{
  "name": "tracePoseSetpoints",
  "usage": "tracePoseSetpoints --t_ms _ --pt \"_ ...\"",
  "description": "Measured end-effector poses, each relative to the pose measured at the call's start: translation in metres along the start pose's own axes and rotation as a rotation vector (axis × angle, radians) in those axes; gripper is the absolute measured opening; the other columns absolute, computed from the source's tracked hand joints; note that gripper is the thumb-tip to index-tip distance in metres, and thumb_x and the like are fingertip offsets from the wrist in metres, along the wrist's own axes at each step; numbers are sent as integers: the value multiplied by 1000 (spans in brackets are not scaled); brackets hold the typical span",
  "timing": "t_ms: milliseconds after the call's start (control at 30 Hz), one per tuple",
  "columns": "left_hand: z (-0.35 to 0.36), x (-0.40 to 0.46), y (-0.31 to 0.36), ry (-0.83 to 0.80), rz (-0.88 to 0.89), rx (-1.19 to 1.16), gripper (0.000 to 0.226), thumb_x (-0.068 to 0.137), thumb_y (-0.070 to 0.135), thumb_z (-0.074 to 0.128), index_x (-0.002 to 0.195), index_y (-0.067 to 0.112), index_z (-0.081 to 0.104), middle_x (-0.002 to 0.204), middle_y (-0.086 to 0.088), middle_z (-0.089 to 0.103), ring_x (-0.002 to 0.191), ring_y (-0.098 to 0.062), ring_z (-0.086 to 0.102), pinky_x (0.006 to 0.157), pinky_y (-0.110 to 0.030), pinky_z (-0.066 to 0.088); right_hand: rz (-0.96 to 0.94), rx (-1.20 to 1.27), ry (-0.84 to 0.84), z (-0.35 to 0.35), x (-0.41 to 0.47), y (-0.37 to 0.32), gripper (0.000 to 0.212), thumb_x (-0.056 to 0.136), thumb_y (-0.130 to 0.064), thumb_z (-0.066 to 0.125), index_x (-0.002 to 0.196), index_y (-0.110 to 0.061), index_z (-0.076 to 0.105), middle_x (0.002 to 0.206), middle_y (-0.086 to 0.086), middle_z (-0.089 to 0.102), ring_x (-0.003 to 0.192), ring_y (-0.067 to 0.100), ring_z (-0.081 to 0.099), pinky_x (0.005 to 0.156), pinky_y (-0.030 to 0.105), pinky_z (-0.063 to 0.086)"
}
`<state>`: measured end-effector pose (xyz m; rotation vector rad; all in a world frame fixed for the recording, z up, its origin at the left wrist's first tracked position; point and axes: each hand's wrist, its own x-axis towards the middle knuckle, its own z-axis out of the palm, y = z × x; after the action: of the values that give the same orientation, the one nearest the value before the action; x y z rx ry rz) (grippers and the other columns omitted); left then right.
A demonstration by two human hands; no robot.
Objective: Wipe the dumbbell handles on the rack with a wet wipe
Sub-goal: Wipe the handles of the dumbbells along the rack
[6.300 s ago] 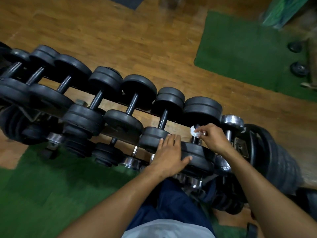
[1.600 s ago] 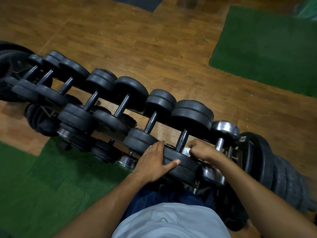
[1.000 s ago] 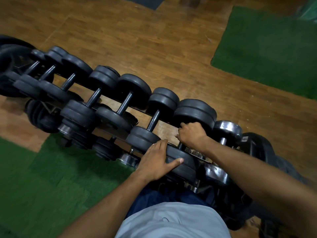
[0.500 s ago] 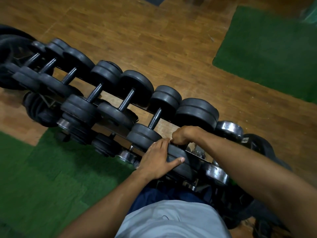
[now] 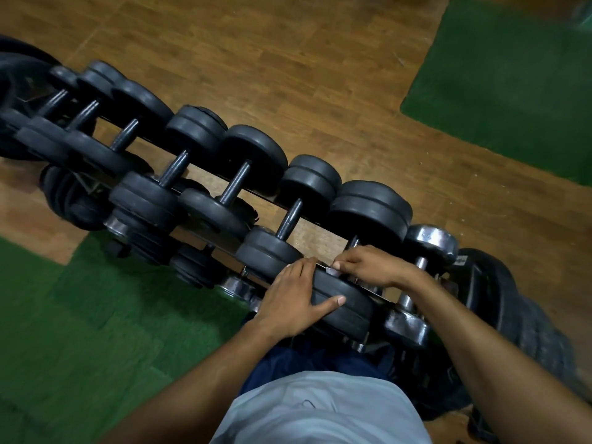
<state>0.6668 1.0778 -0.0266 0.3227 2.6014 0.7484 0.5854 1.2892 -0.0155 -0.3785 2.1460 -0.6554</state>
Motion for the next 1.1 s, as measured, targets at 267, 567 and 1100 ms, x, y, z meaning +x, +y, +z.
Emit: tracePoseSetpoints --t_ms 267,567,1100 --pt "1 4 0 -1 34 5 92 86 82 46 152 18 34 149 0 43 138 -17 39 120 -38 29 10 -35 38 7 -28 27 22 100 -30 48 84 -23 60 87 -5 65 84 15 60 81 41 51" --pt "15 6 52 -23 293 217 68 95 61 49 149 20 43 156 4 42 151 -17 24 127 -46 9 116 276 343 25 -63 69 21 95 -11 61 103 -28 69 106 -10 69 99 6 62 84 25 47" --pt "28 5 75 -256 625 738 74 97 58 49 160 21 31 166 1 31 153 -30 20 122 -60 10 438 98 627 72 -97 87 19 85 -13 66 94 -29 67 101 -4 67 98 19 62 80 33 49"
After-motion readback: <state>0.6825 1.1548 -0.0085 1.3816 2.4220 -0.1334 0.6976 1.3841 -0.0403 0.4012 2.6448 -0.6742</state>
